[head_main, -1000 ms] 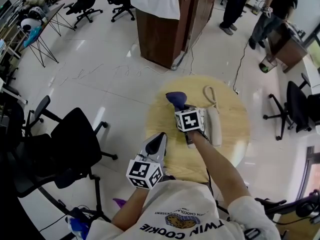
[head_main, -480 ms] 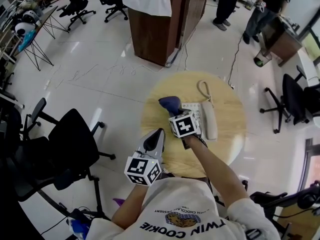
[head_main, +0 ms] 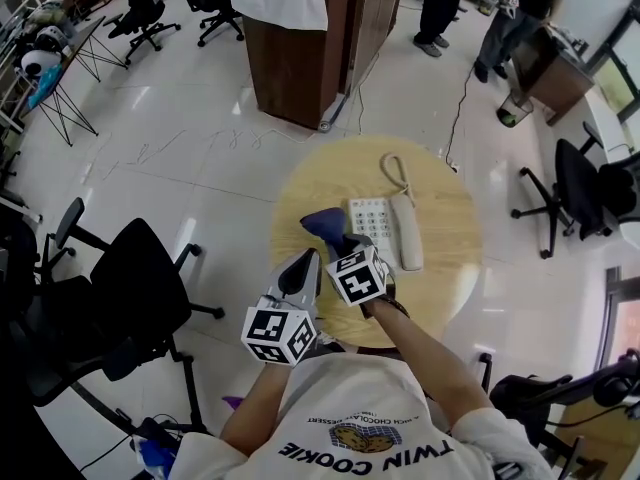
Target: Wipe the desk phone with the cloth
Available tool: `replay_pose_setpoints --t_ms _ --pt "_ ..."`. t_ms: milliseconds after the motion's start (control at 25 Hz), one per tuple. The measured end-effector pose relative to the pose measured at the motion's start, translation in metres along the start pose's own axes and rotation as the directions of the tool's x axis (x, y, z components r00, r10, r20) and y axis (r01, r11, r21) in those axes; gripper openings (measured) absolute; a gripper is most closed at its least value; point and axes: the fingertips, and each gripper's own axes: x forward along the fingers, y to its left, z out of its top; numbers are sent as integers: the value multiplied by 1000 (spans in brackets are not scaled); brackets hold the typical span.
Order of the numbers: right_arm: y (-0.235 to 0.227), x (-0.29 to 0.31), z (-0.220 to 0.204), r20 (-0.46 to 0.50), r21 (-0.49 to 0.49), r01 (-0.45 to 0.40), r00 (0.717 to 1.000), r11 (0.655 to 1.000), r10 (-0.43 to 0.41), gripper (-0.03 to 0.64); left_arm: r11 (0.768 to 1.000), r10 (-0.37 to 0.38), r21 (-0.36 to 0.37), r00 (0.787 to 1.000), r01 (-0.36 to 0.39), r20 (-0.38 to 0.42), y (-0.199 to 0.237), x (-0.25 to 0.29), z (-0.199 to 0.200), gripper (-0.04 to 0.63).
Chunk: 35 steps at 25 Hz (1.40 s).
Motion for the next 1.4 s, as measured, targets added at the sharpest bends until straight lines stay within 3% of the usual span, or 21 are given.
replay_pose_setpoints --t_ms 320,720,1000,1400 --pt "32 -30 -23 44 -99 -18 999 995 23 64 1000 -16 3 1000 16 -10 -11 1 -8 -8" --pt "47 -53 -74 46 -155 -67 996 986 75 64 999 -50 18 998 50 -25 -28 9 -12 -8" --pt "45 -68 -105 3 -135 -133 991 982 135 64 996 -81 24 996 82 -43 -40 17 -16 -8" --pt "-2 -91 -138 -28 -45 -38 999 998 36 64 991 -131 24 989 133 -74 -57 27 -28 -8"
